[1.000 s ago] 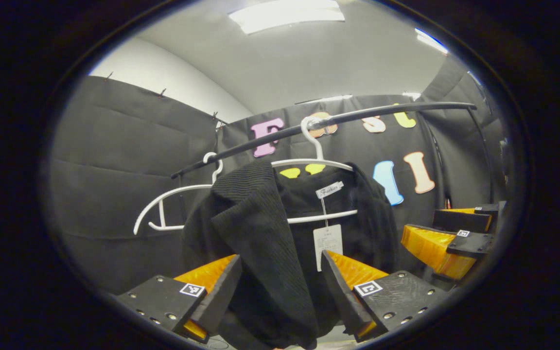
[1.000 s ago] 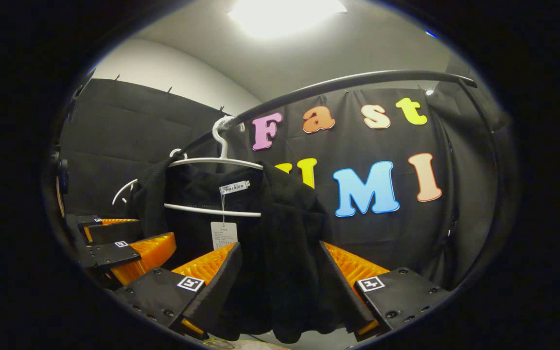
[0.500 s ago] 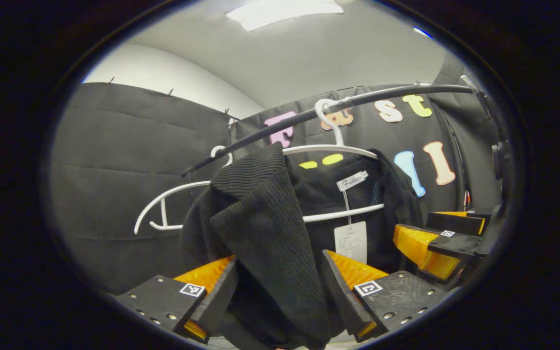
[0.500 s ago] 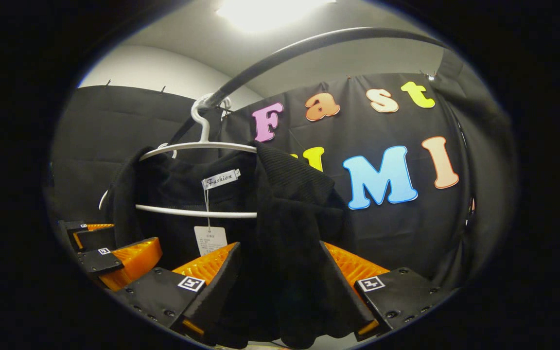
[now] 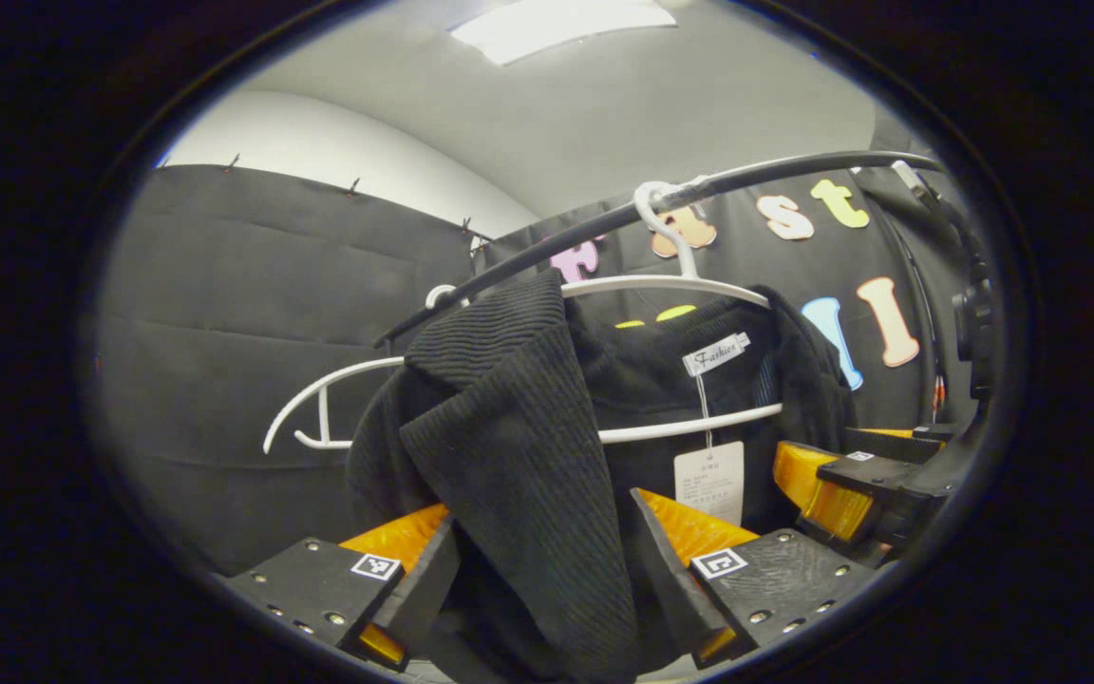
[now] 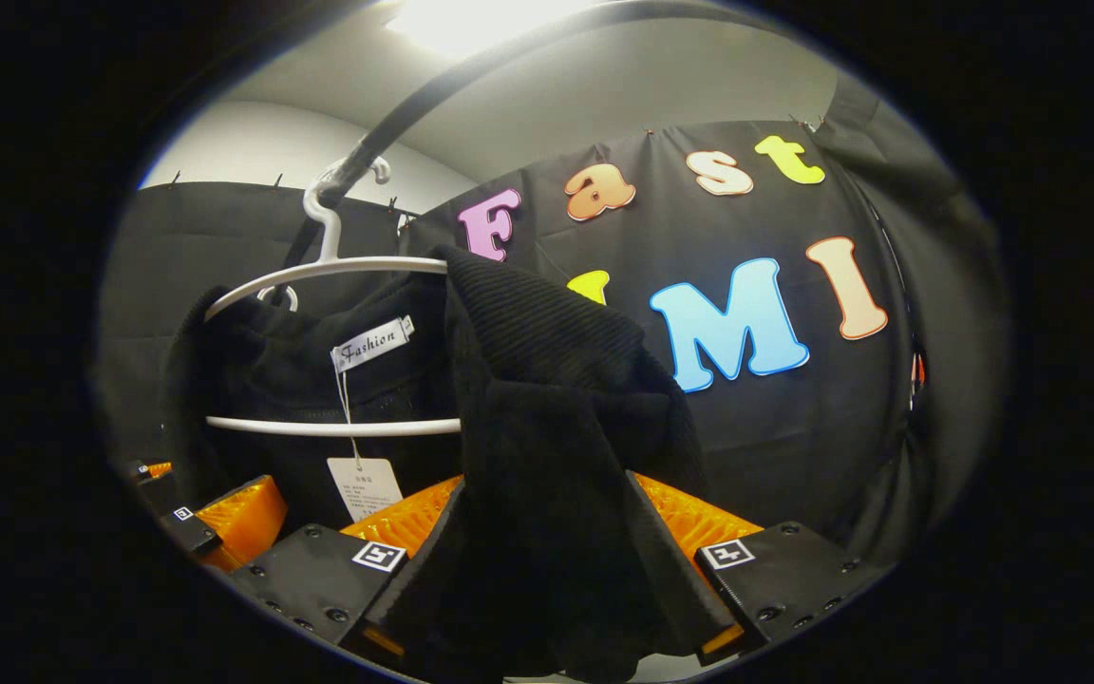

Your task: Grasp the clothes on the hanger with both hands and then place them into the laundry hamper below.

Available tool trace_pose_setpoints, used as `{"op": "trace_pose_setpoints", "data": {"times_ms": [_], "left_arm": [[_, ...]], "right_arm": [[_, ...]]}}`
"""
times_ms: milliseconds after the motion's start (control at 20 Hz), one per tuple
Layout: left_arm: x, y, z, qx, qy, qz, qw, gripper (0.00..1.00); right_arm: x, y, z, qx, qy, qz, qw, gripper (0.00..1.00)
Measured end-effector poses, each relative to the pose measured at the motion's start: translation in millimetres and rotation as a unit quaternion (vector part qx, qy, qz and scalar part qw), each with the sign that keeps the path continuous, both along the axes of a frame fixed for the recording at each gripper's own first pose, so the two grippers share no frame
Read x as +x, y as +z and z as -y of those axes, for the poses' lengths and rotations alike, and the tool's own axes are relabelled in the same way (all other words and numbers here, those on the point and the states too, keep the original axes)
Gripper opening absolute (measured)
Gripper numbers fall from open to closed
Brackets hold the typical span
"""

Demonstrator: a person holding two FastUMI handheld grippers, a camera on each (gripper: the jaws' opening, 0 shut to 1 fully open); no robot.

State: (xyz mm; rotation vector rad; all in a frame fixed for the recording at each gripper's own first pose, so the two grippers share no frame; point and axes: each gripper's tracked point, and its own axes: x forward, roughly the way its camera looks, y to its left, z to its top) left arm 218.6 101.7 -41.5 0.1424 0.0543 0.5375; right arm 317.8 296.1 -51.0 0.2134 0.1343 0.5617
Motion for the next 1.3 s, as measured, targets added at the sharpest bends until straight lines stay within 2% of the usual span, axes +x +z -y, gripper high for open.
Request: {"op": "trace_pose_setpoints", "data": {"times_ms": [50, 150, 200, 250, 300, 350, 450, 500, 550, 600, 750, 900, 1000, 1300], "left_arm": [[3, -2, 0, -0.002, 0.002, -0.001, 1.000, 0.94], [1, -2, -5, 0.002, 0.019, 0.002, 1.000, 0.79], [2, -2, -6, 0.000, 0.019, 0.003, 1.000, 0.72], [2, -3, -6, 0.001, 0.016, 0.001, 1.000, 0.64], [3, -3, -6, 0.001, 0.011, -0.001, 1.000, 0.64], [-3, 0, -10, 0.006, 0.019, 0.003, 1.000, 0.53], [-2, 1, -8, -0.003, 0.000, 0.004, 1.000, 0.32], [-3, 4, -4, 0.001, -0.015, 0.001, 1.000, 0.22], [-9, 8, -5, 0.014, -0.005, 0.006, 1.000, 0.18], [-13, 13, -9, 0.026, -0.006, 0.006, 1.000, 0.14], [-19, 31, -5, 0.061, -0.015, 0.013, 0.998, 0.02], [-32, 54, -4, 0.081, -0.016, 0.025, 0.996, 0.02], [-36, 64, -4, 0.079, -0.018, 0.031, 0.996, 0.02], [-53, 86, -25, 0.064, -0.002, 0.048, 0.997, 0.02]], "right_arm": [[3, -1, 1, -0.001, -0.003, -0.001, 1.000, 0.96], [5, -2, 2, -0.002, -0.007, -0.007, 1.000, 0.86], [5, -2, 3, -0.001, -0.010, -0.010, 1.000, 0.74], [8, -2, 3, -0.002, -0.013, -0.009, 1.000, 0.67], [9, -1, 6, -0.009, -0.018, -0.005, 1.000, 0.50], [11, 0, 9, -0.020, -0.025, 0.005, 0.999, 0.46], [9, 5, 13, -0.040, -0.032, 0.024, 0.998, 0.15], [8, 7, 13, -0.049, -0.033, 0.033, 0.998, 0.15], [7, 11, 20, -0.047, -0.046, 0.044, 0.997, 0.12], [8, 12, 22, -0.047, -0.050, 0.048, 0.996, 0.03], [10, 25, 35, -0.049, -0.076, 0.061, 0.994, 0.03], [10, 44, 54, -0.044, -0.109, 0.081, 0.990, 0.03], [8, 54, 65, -0.042, -0.125, 0.092, 0.987, 0.00], [12, 85, 102, -0.022, -0.161, 0.116, 0.980, 0.02]]}}
